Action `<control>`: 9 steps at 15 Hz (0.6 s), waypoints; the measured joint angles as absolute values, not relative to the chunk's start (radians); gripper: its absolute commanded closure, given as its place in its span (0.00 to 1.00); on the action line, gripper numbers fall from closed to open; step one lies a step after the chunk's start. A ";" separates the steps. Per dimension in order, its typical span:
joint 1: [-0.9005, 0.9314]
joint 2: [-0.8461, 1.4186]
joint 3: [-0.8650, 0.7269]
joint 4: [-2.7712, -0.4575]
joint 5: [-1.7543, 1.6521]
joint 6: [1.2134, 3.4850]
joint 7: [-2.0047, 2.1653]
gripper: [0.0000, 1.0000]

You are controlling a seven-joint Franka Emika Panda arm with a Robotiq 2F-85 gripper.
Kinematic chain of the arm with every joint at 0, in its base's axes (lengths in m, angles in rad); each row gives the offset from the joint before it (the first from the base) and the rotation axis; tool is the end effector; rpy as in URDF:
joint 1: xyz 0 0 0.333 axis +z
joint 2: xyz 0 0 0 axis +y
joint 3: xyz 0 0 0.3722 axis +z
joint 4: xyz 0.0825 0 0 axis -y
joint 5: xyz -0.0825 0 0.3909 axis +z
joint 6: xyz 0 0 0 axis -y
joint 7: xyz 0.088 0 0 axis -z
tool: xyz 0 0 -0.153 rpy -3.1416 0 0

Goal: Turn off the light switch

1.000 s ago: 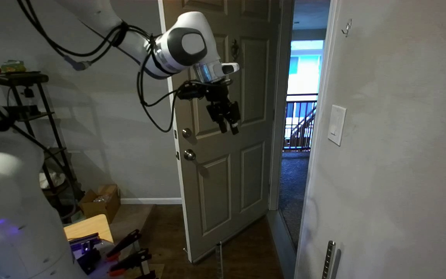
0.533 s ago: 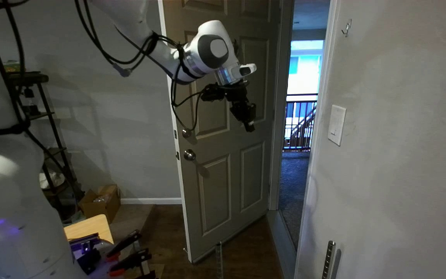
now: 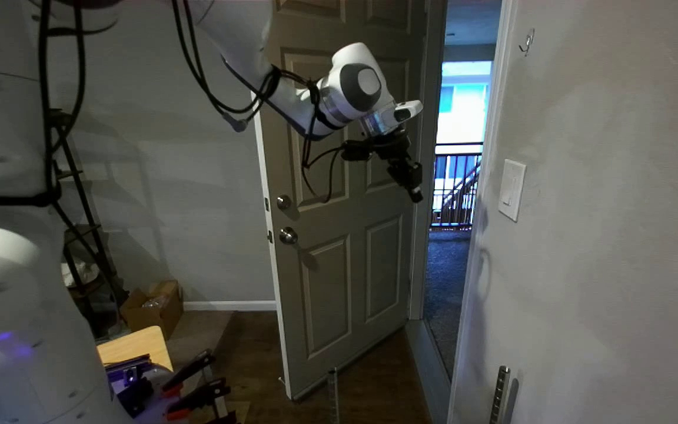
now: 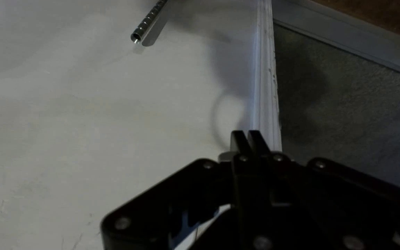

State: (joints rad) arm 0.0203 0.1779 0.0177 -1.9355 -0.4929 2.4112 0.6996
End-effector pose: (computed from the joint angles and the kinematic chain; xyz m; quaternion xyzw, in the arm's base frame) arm 0.6559 0.0071 0.4368 0.9578 -0.1648 0.2016 0.1220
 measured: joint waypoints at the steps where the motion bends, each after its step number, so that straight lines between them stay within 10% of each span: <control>1: 0.029 0.197 0.001 -1.914 -0.504 2.414 0.720 0.94; 9: 0.074 0.327 -0.116 -1.778 -0.560 2.456 0.850 0.93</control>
